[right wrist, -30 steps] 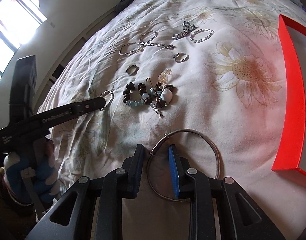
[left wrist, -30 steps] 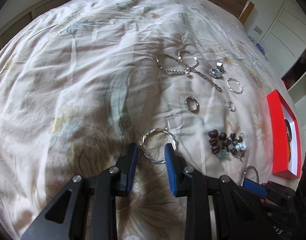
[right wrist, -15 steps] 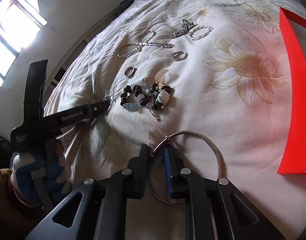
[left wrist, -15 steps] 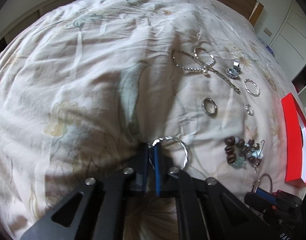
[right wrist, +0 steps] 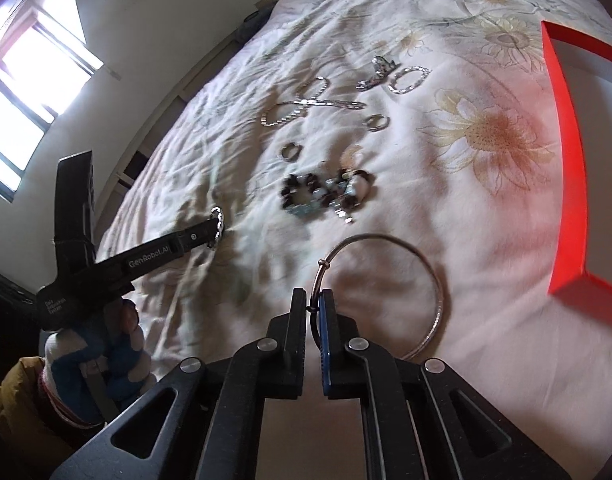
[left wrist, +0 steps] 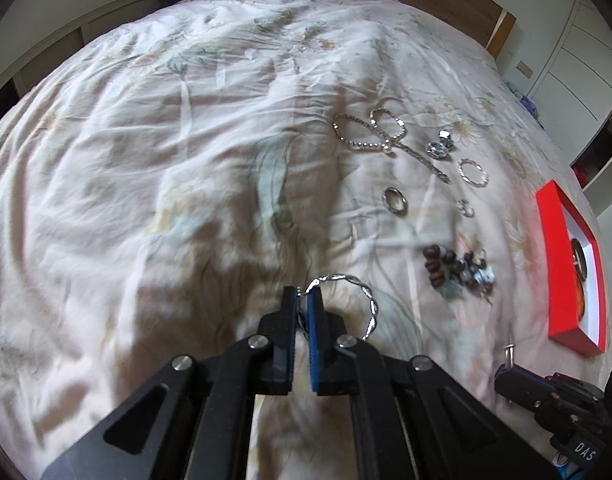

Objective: Organize jewelry
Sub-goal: 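Carry both silver pieces into the red box and open both tools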

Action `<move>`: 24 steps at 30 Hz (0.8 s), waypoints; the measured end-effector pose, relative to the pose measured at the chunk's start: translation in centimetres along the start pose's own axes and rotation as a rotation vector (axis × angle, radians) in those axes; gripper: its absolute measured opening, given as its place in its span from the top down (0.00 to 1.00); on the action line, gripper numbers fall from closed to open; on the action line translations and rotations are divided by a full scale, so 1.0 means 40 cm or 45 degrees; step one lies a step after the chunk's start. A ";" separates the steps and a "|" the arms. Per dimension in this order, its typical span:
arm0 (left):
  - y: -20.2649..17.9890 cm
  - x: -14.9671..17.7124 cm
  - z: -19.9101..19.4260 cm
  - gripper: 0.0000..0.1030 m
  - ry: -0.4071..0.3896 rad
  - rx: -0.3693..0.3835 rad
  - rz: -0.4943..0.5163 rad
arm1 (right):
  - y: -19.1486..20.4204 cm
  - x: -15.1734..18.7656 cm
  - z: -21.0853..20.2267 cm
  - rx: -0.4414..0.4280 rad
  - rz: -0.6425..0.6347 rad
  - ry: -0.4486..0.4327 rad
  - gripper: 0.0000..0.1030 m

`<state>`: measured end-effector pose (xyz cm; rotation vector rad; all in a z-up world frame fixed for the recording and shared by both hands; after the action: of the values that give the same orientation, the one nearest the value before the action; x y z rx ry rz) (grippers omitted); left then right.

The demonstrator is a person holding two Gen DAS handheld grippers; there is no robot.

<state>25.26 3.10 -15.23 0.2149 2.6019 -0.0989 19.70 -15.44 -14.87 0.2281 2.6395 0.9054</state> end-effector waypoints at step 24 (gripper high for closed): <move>-0.056 0.102 -0.358 0.96 -0.178 0.002 0.070 | 0.139 0.159 -0.302 -0.141 -0.022 -0.178 0.94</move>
<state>14.30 3.04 -4.91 0.2703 2.4553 -0.0927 9.57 -16.26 -4.20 0.2315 2.4519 0.9890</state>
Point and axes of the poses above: each gripper's, at about its wrist camera, not at the fingertips, and z roughly the way its jaws point, y to its left, x to its underside, the point moved 6 cm from there along z, roughly the way its jaws point, and after that the axes turned 15 degrees about z, right-handed, at the moved point
